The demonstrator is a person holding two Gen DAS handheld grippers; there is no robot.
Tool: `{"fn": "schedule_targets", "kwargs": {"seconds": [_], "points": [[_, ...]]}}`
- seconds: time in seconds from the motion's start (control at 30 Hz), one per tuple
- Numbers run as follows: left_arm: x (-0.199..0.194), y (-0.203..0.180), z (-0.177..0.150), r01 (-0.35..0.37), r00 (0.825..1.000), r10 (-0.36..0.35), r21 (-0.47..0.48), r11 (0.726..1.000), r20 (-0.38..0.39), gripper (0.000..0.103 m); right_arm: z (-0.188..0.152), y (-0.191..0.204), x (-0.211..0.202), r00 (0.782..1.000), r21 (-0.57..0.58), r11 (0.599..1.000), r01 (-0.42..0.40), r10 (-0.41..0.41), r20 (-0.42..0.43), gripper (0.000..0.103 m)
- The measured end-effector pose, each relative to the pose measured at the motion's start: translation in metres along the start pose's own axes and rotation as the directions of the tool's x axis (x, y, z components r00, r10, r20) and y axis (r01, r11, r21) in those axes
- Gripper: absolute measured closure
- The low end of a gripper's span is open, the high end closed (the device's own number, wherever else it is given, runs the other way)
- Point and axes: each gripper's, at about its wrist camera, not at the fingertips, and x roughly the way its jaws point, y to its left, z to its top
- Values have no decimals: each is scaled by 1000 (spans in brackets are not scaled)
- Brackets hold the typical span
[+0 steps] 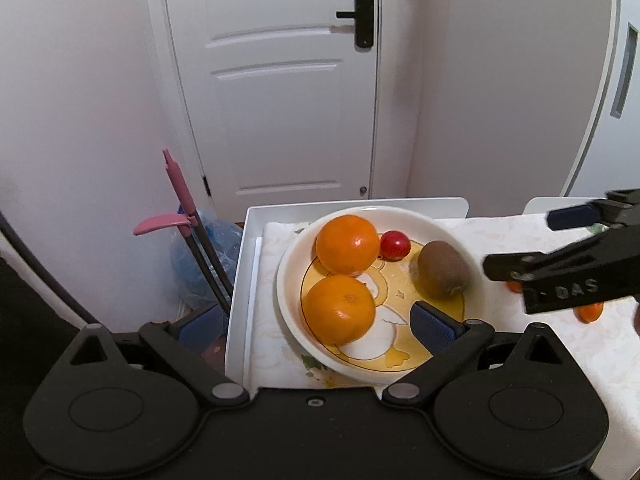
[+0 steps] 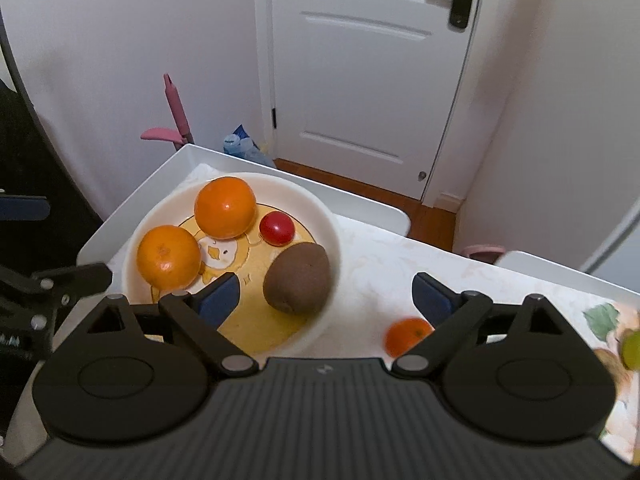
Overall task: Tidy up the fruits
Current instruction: 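Open the left tool in the bowl while the right tool releases the kiwi there, then move both tools back toward the tangerines and apples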
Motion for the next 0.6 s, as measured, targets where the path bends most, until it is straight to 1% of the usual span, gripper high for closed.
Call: {"fn": "schedule_targets", "kwargs": {"seconds": [0.1,0.27,0.37,0.6], "points": [[-12,-10,-1,-13,1000,13,-8,1000,11,1,-13,-12,-22,1000,17,1000,3,-3,3,0],[-32,-34,-4,-22,999,23,-42,999,22,1,-38,-43,-56,1000,35,999,26,-27,4,0],[-45,-52,-4,-13,999,15,-57,998,37,1,-51,-66,-74,999,39,998,48,-48,13,0],[-57,-105,1,13,998,-11,-44,999,62,1,-76,-125,-100,996,69,994,88,-90,27,0]]}}
